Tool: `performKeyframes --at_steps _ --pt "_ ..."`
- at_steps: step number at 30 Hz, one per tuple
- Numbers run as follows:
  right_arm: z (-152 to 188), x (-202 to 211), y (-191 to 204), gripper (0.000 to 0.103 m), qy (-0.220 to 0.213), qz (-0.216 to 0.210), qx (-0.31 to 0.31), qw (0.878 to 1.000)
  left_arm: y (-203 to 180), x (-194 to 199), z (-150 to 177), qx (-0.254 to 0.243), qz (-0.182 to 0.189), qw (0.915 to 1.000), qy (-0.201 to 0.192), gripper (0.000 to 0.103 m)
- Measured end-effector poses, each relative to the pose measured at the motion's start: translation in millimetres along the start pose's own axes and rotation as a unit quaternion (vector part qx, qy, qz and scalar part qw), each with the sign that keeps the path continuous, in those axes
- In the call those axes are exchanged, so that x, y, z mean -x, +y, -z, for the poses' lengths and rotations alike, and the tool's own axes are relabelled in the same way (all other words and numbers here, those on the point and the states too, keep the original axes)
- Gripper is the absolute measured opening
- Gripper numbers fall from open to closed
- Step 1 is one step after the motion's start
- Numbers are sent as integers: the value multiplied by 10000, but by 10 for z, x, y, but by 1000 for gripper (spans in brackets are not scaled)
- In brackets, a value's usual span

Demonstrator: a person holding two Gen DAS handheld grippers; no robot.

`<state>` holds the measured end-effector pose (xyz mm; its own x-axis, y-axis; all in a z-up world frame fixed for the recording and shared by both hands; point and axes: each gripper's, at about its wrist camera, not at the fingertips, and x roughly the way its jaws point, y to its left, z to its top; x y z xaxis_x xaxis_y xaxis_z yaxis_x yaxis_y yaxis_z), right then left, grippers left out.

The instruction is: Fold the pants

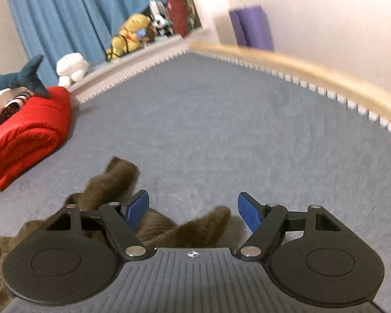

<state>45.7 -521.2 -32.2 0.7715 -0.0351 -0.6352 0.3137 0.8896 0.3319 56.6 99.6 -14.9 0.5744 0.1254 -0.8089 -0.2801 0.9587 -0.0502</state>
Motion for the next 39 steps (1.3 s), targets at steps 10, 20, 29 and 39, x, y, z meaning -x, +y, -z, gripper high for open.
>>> performKeyframes --at_steps 10,20,29,39 --pt "226 -854 -122 89 1273 -512 -297 9901 -23 -70 3 -49 -68 10000 47 80" --pt "37 -406 355 23 448 -974 556 9927 -67 -98 -11 -76 -32 9999 71 80" --pt "-77 666 -613 31 -2744 2021 -1484 9283 -65 -69 -4 -85 -4 10000 44 80" --pt "142 123 -1274 63 -968 2385 -2635 9297 173 -43 -70 267 74 9995 117 80"
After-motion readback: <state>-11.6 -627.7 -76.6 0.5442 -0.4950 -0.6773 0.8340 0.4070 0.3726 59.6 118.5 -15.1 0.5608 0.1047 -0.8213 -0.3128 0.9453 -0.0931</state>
